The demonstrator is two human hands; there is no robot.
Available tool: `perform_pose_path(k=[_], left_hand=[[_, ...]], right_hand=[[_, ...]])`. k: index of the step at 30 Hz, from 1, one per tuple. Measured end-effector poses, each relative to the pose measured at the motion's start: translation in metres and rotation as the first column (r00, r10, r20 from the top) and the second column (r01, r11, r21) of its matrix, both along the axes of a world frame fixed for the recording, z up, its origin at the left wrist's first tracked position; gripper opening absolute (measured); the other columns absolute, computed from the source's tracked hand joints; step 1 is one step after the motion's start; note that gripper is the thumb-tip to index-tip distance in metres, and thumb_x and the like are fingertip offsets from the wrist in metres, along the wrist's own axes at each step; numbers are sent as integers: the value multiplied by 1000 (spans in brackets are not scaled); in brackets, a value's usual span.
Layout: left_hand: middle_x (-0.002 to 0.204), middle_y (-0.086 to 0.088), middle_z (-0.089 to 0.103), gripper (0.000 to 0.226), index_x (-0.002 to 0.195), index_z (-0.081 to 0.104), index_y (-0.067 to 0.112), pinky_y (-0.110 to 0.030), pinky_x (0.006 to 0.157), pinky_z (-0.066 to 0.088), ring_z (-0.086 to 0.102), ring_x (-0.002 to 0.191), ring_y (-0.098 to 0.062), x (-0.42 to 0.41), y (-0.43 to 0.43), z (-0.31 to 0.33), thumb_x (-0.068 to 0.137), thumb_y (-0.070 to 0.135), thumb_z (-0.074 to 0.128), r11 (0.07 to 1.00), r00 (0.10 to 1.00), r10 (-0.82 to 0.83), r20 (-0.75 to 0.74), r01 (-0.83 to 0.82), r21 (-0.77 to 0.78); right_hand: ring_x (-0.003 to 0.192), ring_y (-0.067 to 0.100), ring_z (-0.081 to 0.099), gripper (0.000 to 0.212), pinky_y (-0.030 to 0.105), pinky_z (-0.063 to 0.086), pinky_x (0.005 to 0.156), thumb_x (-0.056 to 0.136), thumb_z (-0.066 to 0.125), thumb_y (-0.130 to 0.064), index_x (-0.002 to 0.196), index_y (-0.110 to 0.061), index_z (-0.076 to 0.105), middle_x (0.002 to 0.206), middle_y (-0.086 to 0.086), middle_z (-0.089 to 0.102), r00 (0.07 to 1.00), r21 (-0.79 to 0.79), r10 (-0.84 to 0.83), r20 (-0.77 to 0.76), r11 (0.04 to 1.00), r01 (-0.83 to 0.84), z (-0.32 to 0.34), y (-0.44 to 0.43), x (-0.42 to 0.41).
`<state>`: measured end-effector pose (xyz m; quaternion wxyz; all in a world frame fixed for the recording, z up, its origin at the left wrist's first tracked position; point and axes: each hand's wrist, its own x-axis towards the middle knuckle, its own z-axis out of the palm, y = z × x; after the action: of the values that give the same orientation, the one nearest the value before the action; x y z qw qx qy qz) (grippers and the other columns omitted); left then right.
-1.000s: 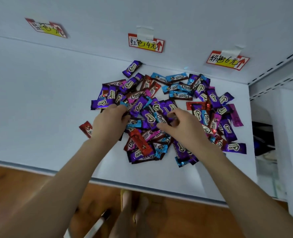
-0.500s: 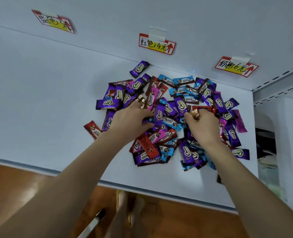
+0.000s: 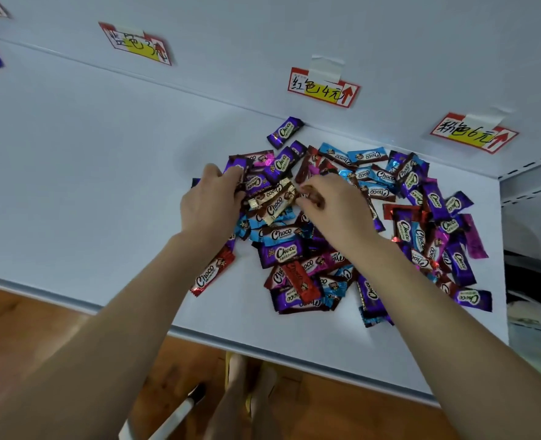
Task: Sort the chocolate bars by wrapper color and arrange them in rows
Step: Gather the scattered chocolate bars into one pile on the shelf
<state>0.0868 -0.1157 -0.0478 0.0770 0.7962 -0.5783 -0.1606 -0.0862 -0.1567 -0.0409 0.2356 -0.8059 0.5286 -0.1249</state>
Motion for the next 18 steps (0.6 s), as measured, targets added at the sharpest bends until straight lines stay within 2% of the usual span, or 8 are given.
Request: perform_pose_path(k=[4,6,8,11,13,15,16,18], left_hand=[[115,-15,49,26,122,48,7,-37,67,38,56,90,-34,5,-2,0,97,15,46,998,998,54,-15,-54,-12],[112,-15,50,22,116,50,4,-35,65,36,54,86,-32,8,-2,1,96,11,45,996,997,79,-15,-80,-26],[108,-15,51,20,111,55,2,-34,64,35,50,80,-29,8,-1,2,96,13,46,995,997,66,-51,-69,-72],[107,-13,53,24,108,61,3,-33,68,41,54,88,-28,-2,-4,4,95,21,53,989,985,-106,-139,90,-115],[111,-10,52,29,112,61,7,-32,71,40,54,96,-27,-14,-11,1,93,28,55,976,967,-217,-131,212,-51],[117,-9,50,34,117,57,9,-33,73,40,54,102,-27,-27,-19,-1,92,33,56,963,960,-261,-100,267,46],[119,-9,48,36,119,56,10,-33,72,39,54,103,-28,-33,-22,-2,92,34,56,956,958,-275,-80,282,81],[121,-10,47,38,123,53,13,-34,73,40,55,104,-28,-41,-28,-2,92,35,56,943,952,-300,-53,304,131]], right_hand=[[104,19,50,46,33,44,86,83,65,-33,126,-19,54,118,4,47,978,212,190,-84,962,-169,-1,-6,23],[108,21,48,49,33,42,84,81,67,-36,124,-18,54,119,5,46,965,221,203,-166,961,-164,-1,-9,22],[101,20,48,45,29,40,74,79,67,-38,117,-15,57,107,2,47,964,189,203,-172,967,-170,-1,-9,15],[77,14,51,22,16,34,60,82,67,-31,91,-13,59,82,-5,51,991,175,-25,133,985,1,3,-3,-1],[69,7,49,16,9,34,60,85,64,-26,84,-14,53,75,-7,52,929,246,-231,289,956,161,6,2,-12],[70,9,54,15,11,41,66,88,60,-24,88,-11,53,77,-3,57,875,314,-364,321,912,264,6,5,-24],[71,10,59,15,18,46,70,89,58,-23,91,-9,54,79,1,62,854,348,-406,325,891,292,6,6,-29],[63,5,63,6,24,51,67,92,53,-15,94,-9,52,82,3,65,809,425,-473,348,849,314,7,8,-37]])
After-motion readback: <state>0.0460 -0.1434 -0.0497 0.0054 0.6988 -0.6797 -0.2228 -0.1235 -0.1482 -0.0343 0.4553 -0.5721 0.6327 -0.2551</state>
